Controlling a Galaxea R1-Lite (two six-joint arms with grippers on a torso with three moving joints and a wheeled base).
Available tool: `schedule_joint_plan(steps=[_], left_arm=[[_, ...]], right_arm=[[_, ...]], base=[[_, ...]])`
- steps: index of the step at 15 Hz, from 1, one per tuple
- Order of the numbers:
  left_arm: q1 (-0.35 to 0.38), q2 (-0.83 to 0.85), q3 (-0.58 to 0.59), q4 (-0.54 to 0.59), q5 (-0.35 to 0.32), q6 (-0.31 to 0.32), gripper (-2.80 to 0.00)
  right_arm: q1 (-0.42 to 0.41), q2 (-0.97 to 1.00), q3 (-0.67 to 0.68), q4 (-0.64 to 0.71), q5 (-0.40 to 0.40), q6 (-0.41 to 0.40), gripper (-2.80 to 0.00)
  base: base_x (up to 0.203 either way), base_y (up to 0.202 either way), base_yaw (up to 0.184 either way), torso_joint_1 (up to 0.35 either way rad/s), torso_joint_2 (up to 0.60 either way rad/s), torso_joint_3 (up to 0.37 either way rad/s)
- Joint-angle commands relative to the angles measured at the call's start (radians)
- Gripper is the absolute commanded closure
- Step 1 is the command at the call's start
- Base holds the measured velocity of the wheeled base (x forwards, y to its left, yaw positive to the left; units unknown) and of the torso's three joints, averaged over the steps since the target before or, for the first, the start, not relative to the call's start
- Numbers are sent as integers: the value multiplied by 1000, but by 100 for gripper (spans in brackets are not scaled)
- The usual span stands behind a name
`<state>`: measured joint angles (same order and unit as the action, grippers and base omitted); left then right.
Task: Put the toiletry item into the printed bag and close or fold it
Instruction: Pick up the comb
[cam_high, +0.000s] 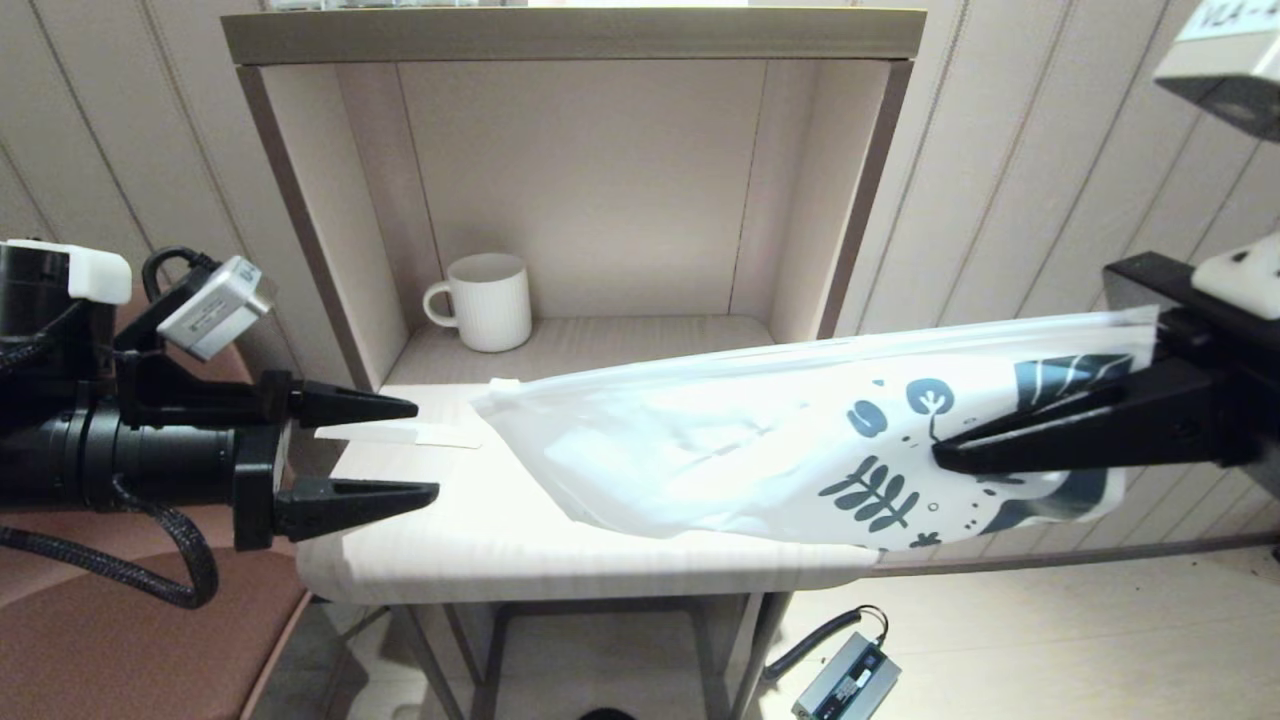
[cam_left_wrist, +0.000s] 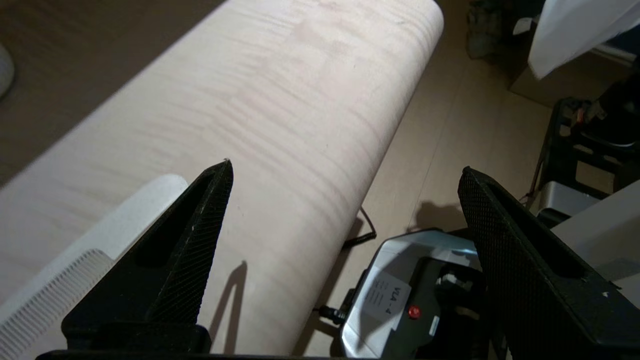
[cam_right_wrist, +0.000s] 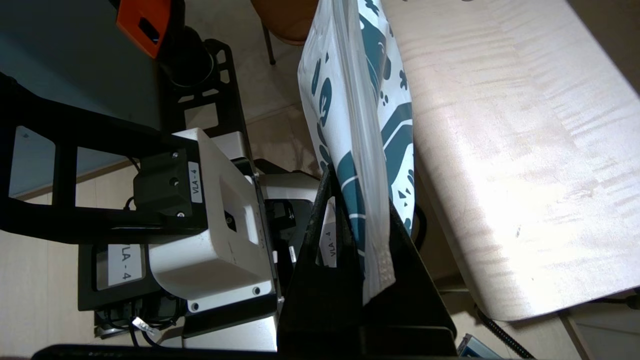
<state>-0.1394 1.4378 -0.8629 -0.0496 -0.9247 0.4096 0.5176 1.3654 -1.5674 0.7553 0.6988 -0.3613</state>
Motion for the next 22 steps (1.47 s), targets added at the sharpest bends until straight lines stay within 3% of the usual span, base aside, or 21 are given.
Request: schedule_joint_plan(steps=[1, 2, 4, 8, 10, 13, 18, 22], left_arm=[[46, -88, 102, -1, -4, 50, -280], [65, -132, 132, -1, 7, 72, -280], [104, -196, 166, 0, 142, 114, -280], [279, -316, 215, 6, 210, 251, -280], [317, -338, 220, 0, 291, 332, -280], [326, -319, 215, -16, 410, 494, -280], [324, -264, 235, -128, 608, 885, -280], [275, -136, 237, -203, 697, 991, -280]], right_arm=[[-2, -17, 6, 5, 9, -2, 0], [-3, -22, 20, 4, 15, -1, 0], [-4, -38, 40, 4, 20, 1, 0], [-4, -59, 69, 4, 28, 2, 0], [-4, -60, 79, 4, 45, 2, 0], [-4, -66, 94, 2, 48, 2, 0], [-17, -67, 150, -68, 88, 5, 0], [-19, -54, 184, -126, 102, 7, 0]], base=[[0, 0, 0, 0, 0, 0], [0, 0, 0, 0, 0, 0], [0, 0, 0, 0, 0, 0], [0, 0, 0, 0, 0, 0], [0, 0, 0, 0, 0, 0], [0, 0, 0, 0, 0, 0], [0, 0, 0, 0, 0, 0], [0, 0, 0, 0, 0, 0]])
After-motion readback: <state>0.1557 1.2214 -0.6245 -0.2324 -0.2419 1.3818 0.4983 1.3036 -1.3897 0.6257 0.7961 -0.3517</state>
